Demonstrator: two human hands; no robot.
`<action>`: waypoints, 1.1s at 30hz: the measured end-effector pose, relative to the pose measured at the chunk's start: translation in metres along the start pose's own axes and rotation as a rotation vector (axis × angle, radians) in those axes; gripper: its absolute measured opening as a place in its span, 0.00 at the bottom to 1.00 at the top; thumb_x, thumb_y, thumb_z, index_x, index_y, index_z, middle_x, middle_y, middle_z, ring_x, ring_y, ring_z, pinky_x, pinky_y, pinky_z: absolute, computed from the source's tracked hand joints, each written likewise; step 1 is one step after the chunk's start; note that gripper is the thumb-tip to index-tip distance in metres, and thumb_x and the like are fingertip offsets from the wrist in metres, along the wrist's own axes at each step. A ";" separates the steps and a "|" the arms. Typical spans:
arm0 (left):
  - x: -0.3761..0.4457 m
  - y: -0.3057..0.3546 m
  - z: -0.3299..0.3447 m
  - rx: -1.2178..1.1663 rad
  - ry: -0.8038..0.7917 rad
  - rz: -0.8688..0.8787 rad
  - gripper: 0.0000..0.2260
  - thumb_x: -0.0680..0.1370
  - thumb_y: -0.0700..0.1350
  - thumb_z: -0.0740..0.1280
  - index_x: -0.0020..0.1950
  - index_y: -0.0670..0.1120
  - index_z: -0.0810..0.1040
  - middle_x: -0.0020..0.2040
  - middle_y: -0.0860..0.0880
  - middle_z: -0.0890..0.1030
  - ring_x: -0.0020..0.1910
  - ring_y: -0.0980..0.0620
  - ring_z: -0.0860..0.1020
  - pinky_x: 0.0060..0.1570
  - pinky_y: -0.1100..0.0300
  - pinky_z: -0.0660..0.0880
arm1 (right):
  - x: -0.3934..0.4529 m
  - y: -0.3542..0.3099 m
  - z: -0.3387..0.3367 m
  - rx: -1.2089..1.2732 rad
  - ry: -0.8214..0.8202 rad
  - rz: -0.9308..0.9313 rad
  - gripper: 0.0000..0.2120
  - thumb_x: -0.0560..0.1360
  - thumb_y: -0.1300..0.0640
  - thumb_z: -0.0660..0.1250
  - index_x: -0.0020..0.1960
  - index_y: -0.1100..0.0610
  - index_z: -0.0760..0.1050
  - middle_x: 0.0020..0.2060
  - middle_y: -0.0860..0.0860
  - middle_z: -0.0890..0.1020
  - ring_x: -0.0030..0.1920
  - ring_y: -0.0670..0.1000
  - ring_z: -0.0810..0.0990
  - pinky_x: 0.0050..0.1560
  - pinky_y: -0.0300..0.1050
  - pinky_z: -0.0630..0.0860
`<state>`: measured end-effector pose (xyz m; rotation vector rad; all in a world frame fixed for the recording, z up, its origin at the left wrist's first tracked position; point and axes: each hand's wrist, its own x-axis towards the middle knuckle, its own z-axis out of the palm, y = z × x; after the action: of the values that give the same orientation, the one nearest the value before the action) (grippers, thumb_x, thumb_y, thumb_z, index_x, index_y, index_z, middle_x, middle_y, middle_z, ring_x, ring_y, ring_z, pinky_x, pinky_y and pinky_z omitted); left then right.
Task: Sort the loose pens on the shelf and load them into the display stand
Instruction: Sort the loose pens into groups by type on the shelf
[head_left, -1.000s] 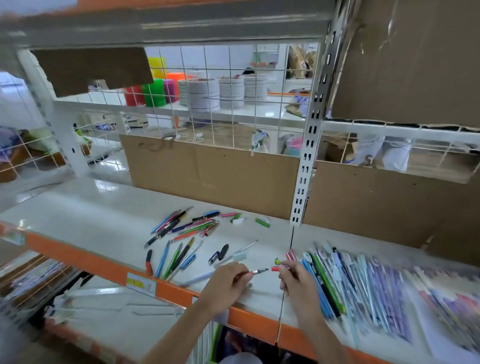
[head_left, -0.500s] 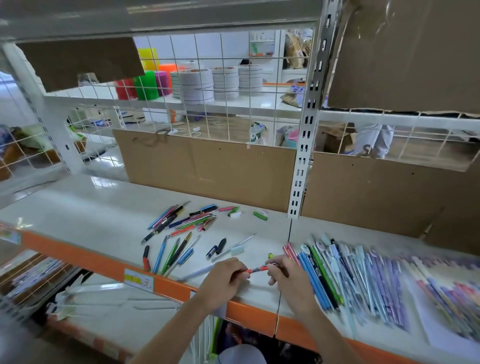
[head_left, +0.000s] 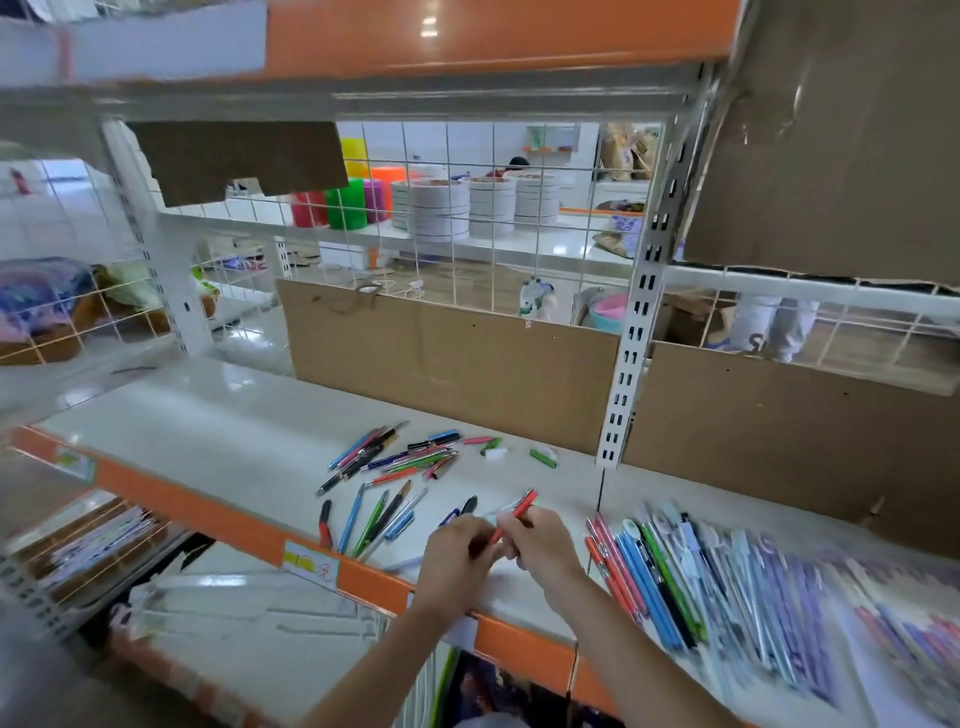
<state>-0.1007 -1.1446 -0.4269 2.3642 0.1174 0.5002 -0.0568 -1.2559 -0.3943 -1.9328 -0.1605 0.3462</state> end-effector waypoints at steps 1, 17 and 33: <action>0.000 -0.003 -0.003 0.027 -0.032 0.013 0.07 0.75 0.48 0.69 0.43 0.44 0.80 0.40 0.48 0.80 0.38 0.53 0.75 0.41 0.61 0.72 | 0.000 -0.003 0.002 -0.118 -0.008 -0.042 0.15 0.75 0.56 0.62 0.30 0.54 0.70 0.26 0.49 0.74 0.31 0.51 0.72 0.35 0.42 0.67; 0.004 -0.091 -0.080 0.338 0.154 -0.208 0.04 0.77 0.43 0.64 0.47 0.44 0.76 0.48 0.46 0.76 0.48 0.48 0.74 0.48 0.57 0.70 | 0.004 0.005 -0.032 -1.047 0.075 -0.050 0.12 0.79 0.63 0.56 0.61 0.61 0.64 0.59 0.58 0.74 0.58 0.56 0.75 0.51 0.46 0.72; 0.009 -0.063 -0.075 -0.086 0.059 -0.180 0.10 0.73 0.39 0.71 0.44 0.49 0.71 0.37 0.57 0.78 0.37 0.60 0.77 0.38 0.72 0.69 | 0.020 -0.025 0.054 -0.110 -0.304 -0.088 0.10 0.79 0.55 0.59 0.50 0.60 0.76 0.40 0.50 0.79 0.32 0.44 0.78 0.28 0.34 0.69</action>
<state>-0.1177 -1.0485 -0.4148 2.2303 0.3269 0.4780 -0.0534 -1.1936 -0.3934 -1.9651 -0.4707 0.5817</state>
